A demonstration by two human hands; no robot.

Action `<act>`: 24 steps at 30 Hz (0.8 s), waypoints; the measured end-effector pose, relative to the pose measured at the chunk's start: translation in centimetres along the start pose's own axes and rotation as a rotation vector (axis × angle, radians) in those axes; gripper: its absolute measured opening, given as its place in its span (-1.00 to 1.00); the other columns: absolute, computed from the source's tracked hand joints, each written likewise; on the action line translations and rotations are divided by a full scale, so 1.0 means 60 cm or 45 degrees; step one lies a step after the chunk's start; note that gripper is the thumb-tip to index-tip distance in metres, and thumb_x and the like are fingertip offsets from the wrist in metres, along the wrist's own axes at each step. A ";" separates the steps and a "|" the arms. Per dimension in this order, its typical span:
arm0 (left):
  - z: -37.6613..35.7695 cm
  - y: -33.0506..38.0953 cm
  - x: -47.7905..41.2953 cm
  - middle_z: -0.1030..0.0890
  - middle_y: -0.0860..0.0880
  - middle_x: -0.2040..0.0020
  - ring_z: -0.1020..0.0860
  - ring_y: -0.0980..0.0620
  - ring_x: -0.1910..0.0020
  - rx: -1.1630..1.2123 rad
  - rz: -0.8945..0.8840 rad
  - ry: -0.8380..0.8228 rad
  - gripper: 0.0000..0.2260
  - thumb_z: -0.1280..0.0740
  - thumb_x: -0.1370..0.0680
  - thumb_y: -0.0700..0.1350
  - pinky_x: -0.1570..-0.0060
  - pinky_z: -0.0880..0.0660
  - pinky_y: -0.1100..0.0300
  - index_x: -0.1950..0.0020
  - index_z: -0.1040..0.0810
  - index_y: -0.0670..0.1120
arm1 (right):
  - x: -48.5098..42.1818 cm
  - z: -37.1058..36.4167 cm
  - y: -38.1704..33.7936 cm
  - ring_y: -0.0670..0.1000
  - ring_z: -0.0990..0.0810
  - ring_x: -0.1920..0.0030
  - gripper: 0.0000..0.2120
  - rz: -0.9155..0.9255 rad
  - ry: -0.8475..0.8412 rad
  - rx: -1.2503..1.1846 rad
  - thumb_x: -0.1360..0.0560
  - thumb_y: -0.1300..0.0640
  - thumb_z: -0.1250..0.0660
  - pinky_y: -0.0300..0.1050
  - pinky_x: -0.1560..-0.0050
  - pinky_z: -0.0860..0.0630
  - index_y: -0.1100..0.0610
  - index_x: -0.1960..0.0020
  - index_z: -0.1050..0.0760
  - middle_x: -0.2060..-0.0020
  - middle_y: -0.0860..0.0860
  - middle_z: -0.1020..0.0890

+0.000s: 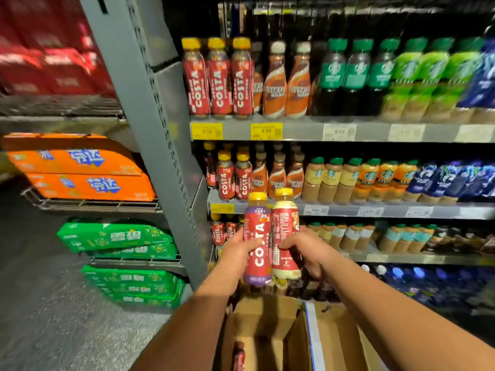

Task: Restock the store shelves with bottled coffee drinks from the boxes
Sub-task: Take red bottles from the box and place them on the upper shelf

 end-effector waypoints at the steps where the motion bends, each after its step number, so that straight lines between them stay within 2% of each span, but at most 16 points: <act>1: -0.003 0.029 0.012 -0.63 -0.11 0.04 -0.60 -0.06 0.17 0.015 -0.028 0.009 -0.77 -0.30 -0.54 -0.27 0.12 -0.56 0.10 -0.18 -0.49 -0.11 | 0.014 0.000 -0.032 0.23 -0.64 -0.02 -0.71 0.022 -0.016 0.002 -0.37 0.43 -0.31 0.22 -0.15 -0.53 0.23 -0.06 -0.54 0.01 0.22 -0.66; 5: -0.007 0.140 0.055 -0.64 -0.17 -0.04 -0.61 -0.13 0.11 0.039 -0.164 0.059 -0.72 -0.31 -0.54 -0.26 -0.03 -0.54 -0.03 -0.25 -0.49 -0.13 | 0.071 0.000 -0.158 0.23 -0.65 -0.01 -0.75 0.209 -0.074 0.082 -0.37 0.41 -0.38 0.23 -0.16 -0.53 0.21 -0.01 -0.55 0.04 0.19 -0.68; 7: -0.014 0.194 0.073 -0.64 -0.16 -0.02 -0.61 -0.14 0.11 0.048 -0.248 0.066 -0.76 -0.30 -0.54 -0.25 -0.06 -0.53 -0.07 -0.20 -0.50 -0.08 | 0.104 0.004 -0.214 0.18 -0.68 0.05 -0.72 0.315 -0.048 0.093 -0.33 0.38 -0.45 0.21 -0.13 -0.55 0.20 -0.02 -0.57 0.09 0.14 -0.70; 10: -0.028 0.263 0.092 -0.65 -0.16 -0.02 -0.61 -0.14 0.10 0.047 -0.354 0.050 -0.82 -0.28 -0.55 -0.24 -0.05 -0.53 -0.06 -0.11 -0.51 -0.02 | 0.148 0.014 -0.287 0.17 -0.69 0.08 -0.67 0.441 0.016 0.098 -0.31 0.35 -0.49 0.18 -0.09 -0.58 0.22 -0.05 -0.56 0.12 0.12 -0.71; 13: -0.040 0.322 0.106 -0.65 -0.19 -0.04 -0.61 -0.16 0.09 0.054 -0.439 0.038 -0.80 -0.29 -0.55 -0.24 -0.06 -0.54 -0.08 -0.15 -0.53 -0.06 | 0.183 0.022 -0.355 0.15 -0.68 0.06 -0.59 0.565 0.076 0.116 -0.29 0.33 -0.53 0.15 -0.09 -0.58 0.24 -0.10 -0.54 0.09 0.12 -0.70; 16: -0.050 0.375 0.114 -0.66 -0.15 0.00 -0.63 -0.12 0.13 0.051 -0.501 0.007 -0.82 -0.29 -0.55 -0.20 -0.02 -0.55 -0.06 -0.14 -0.51 -0.03 | 0.214 0.030 -0.413 0.05 -0.67 0.13 -0.64 0.685 0.113 0.115 -0.30 0.31 -0.54 0.05 -0.01 -0.59 0.18 -0.05 -0.53 0.12 0.06 -0.68; 18: -0.056 0.410 0.118 -0.65 -0.12 0.05 -0.62 -0.09 0.17 0.054 -0.559 -0.001 -0.80 -0.29 -0.55 -0.21 0.01 -0.56 -0.04 -0.16 -0.50 -0.06 | 0.230 0.033 -0.445 0.04 -0.67 0.14 -0.69 0.747 0.127 0.118 -0.31 0.31 -0.54 0.07 -0.03 -0.58 0.14 0.02 -0.53 0.14 0.04 -0.68; 21: -0.069 0.464 0.126 -0.63 -0.12 0.11 -0.60 -0.08 0.21 0.062 -0.625 -0.038 -0.83 -0.27 -0.57 -0.21 0.05 -0.55 -0.02 -0.14 -0.50 -0.07 | 0.243 0.037 -0.489 0.09 -0.68 0.08 -0.62 0.807 0.155 0.064 -0.28 0.32 -0.55 0.12 -0.08 -0.59 0.16 -0.04 -0.54 0.10 0.06 -0.69; 24: -0.086 0.520 0.125 -0.63 -0.15 0.08 -0.61 -0.10 0.20 0.045 -0.679 -0.041 -0.85 -0.28 -0.57 -0.14 0.07 -0.56 -0.03 -0.14 -0.48 -0.08 | 0.250 0.040 -0.536 0.05 -0.67 0.12 -0.58 0.876 0.188 0.027 -0.26 0.32 -0.56 0.01 0.05 -0.62 0.17 -0.07 -0.56 0.09 0.08 -0.70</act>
Point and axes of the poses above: each hand's wrist, its own x-axis away from the middle knuckle, its own z-axis out of the back of the hand, y = z × x, the point moved 5 cm from there along -x, towards the middle knuckle
